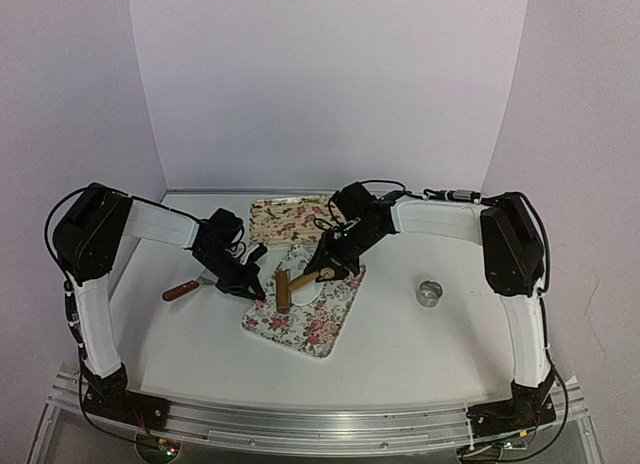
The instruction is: Roll out the dumpling wrappers from the dough
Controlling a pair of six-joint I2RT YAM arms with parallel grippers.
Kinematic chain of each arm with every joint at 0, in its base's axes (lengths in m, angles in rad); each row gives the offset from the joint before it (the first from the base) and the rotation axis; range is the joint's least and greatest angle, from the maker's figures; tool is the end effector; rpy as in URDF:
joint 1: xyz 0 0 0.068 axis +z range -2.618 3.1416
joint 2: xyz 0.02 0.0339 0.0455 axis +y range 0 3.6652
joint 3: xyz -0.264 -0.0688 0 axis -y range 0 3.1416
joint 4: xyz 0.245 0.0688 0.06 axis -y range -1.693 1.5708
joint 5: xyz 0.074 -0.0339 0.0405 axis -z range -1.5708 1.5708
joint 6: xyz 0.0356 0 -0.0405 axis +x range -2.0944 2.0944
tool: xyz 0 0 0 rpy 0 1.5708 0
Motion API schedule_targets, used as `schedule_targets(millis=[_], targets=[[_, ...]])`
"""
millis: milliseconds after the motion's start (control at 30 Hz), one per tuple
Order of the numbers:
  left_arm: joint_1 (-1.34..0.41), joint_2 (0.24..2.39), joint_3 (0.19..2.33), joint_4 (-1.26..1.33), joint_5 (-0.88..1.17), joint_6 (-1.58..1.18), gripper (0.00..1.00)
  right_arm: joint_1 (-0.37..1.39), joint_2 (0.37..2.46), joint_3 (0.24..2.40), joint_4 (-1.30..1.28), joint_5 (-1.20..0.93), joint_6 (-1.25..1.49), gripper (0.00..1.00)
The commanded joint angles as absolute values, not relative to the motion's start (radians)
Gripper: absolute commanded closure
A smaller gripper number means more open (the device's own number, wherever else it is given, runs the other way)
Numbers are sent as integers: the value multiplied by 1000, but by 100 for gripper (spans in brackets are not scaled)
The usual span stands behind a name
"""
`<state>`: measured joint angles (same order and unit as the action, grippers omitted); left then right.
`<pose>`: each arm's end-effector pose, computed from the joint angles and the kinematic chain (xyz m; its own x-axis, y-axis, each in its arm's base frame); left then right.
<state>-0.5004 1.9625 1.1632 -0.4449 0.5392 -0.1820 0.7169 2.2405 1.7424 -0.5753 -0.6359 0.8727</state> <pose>0.3142 -0.1927 0.1247 -0.9180 0.3249 -0.2275 0.3966 0.7450 -0.5363 0.3455 0.3292 0.1659 -0.9944 -0.0492 0.0932 0.0304 0.7125 0.7010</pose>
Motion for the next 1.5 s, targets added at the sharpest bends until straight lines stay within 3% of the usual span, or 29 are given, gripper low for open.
schedule_targets(millis=[0,900,1467], targets=[[-473,1974,1116,-513,416,-180,100,653,2394,1512,-1140,-159,910,100],[-440,1945,1092,-503,393,-192,100,563,2215,1284,-1110,-119,905,100],[-437,1893,1044,-453,449,-158,100,549,2101,1314,-1137,-94,915,100]])
